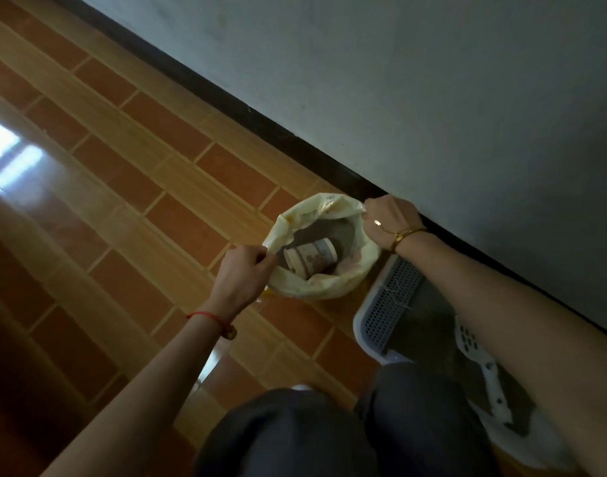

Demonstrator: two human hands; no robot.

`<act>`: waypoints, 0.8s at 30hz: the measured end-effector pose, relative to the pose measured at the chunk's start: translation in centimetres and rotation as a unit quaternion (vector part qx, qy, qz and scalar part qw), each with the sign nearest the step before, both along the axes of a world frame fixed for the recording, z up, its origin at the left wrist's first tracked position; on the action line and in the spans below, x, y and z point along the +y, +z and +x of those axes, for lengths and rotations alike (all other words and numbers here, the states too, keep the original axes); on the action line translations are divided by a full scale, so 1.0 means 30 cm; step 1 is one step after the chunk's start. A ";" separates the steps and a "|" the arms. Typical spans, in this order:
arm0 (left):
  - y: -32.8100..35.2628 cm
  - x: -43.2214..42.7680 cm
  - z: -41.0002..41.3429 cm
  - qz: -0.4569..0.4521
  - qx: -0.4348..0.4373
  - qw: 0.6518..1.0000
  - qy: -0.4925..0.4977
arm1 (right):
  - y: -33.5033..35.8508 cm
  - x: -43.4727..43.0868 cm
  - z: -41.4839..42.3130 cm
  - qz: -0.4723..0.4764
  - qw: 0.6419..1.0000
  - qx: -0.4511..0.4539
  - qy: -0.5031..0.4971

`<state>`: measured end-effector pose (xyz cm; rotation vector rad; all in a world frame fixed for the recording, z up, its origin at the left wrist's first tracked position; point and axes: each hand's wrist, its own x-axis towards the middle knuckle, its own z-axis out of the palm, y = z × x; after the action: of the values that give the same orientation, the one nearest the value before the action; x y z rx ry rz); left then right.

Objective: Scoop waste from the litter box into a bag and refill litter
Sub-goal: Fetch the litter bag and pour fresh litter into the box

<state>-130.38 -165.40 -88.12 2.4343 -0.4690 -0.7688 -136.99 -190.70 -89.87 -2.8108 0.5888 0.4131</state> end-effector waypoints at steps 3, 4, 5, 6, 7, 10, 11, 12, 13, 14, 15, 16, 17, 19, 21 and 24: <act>-0.135 -0.016 0.006 -0.033 -0.018 0.999 0.007 | -0.110 -0.026 0.025 -0.023 0.999 -0.028 0.021; -0.170 -0.018 0.003 -0.041 -0.026 0.999 0.007 | -0.138 -0.027 0.027 -0.025 0.999 -0.037 0.031; -0.196 -0.019 -0.004 -0.050 -0.033 0.998 0.009 | -0.161 -0.028 0.026 -0.023 0.998 -0.047 0.040; -0.218 -0.017 -0.013 -0.063 -0.041 0.997 0.014 | -0.179 -0.030 0.023 -0.022 0.997 -0.060 0.048; -0.234 -0.014 -0.025 -0.079 -0.047 0.996 0.018 | -0.192 -0.034 0.019 -0.021 0.995 -0.076 0.056; -0.252 -0.002 -0.069 -0.120 -0.046 0.992 0.002 | -0.208 -0.047 -0.019 -0.027 0.994 -0.092 0.061; -0.255 -0.001 -0.083 -0.129 -0.044 0.991 -0.007 | -0.212 -0.047 -0.038 -0.032 0.994 -0.091 0.061; -0.261 -0.001 -0.097 -0.133 -0.045 0.990 -0.015 | -0.222 -0.044 -0.058 -0.036 0.993 -0.095 0.059; -0.268 -0.003 -0.109 -0.135 -0.048 0.989 -0.019 | -0.233 -0.039 -0.081 -0.040 0.992 -0.109 0.055; -0.278 -0.005 -0.119 -0.138 -0.050 0.989 -0.019 | -0.244 -0.031 -0.105 -0.046 0.989 -0.133 0.050; -0.286 -0.006 -0.128 -0.140 -0.054 0.988 -0.017 | -0.256 -0.019 -0.129 -0.056 0.984 -0.162 0.048; -0.290 -0.007 -0.136 -0.142 -0.063 0.988 -0.018 | -0.262 -0.001 -0.151 -0.068 0.977 -0.197 0.048; -0.294 -0.008 -0.145 -0.145 -0.071 0.987 -0.023 | -0.265 0.021 -0.171 -0.073 0.967 -0.239 0.055; -0.305 -0.009 -0.167 -0.158 -0.075 0.984 -0.038 | -0.262 0.075 -0.206 -0.062 0.947 -0.303 0.085; -0.311 -0.008 -0.190 -0.178 -0.073 0.980 -0.060 | -0.268 0.133 -0.222 -0.014 0.956 -0.271 0.112; -0.325 -0.009 -0.218 -0.182 -0.079 0.977 -0.080 | -0.314 0.203 -0.195 0.016 0.988 -0.118 0.094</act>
<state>-136.91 -165.68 -97.85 2.1384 -0.8013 -0.4996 -142.83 -184.60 -99.28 -2.8378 0.2666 0.1174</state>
